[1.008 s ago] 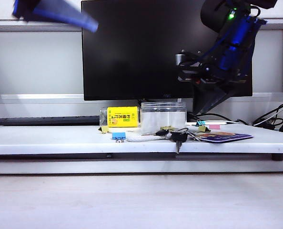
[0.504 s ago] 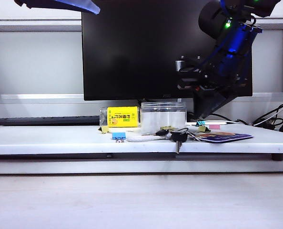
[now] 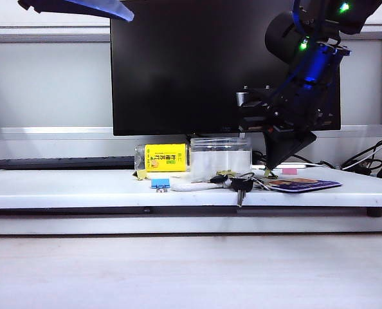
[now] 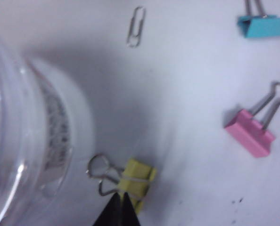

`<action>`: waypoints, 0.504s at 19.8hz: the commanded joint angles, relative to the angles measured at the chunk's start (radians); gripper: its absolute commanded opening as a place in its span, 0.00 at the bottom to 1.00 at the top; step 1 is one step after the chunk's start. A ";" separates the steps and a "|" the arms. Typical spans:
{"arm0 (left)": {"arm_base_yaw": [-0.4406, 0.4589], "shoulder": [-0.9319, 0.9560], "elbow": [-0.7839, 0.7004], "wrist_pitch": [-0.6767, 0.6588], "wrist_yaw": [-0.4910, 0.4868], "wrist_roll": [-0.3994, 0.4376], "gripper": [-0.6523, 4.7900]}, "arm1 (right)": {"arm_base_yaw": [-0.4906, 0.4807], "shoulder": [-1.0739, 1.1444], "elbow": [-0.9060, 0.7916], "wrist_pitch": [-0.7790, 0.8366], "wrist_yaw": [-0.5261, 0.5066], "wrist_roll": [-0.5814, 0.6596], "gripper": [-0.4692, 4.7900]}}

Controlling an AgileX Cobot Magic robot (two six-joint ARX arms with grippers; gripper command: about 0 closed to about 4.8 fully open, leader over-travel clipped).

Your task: Pick up the clips with the largest number of clips of the same color on the table and place them in a round transparent plastic box.

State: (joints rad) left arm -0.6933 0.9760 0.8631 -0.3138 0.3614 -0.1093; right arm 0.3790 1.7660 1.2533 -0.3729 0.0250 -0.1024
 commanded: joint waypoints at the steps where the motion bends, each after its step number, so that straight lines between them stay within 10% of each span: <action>1: -0.001 -0.002 0.005 -0.005 -0.002 -0.003 0.68 | 0.000 0.000 0.006 0.026 0.003 0.002 0.09; 10: -0.001 -0.002 0.005 -0.008 -0.003 0.004 0.68 | 0.000 -0.017 0.014 0.033 0.025 0.021 0.16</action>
State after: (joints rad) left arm -0.6933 0.9756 0.8631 -0.3290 0.3614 -0.1081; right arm 0.3786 1.7657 1.2613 -0.3553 0.0463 -0.0952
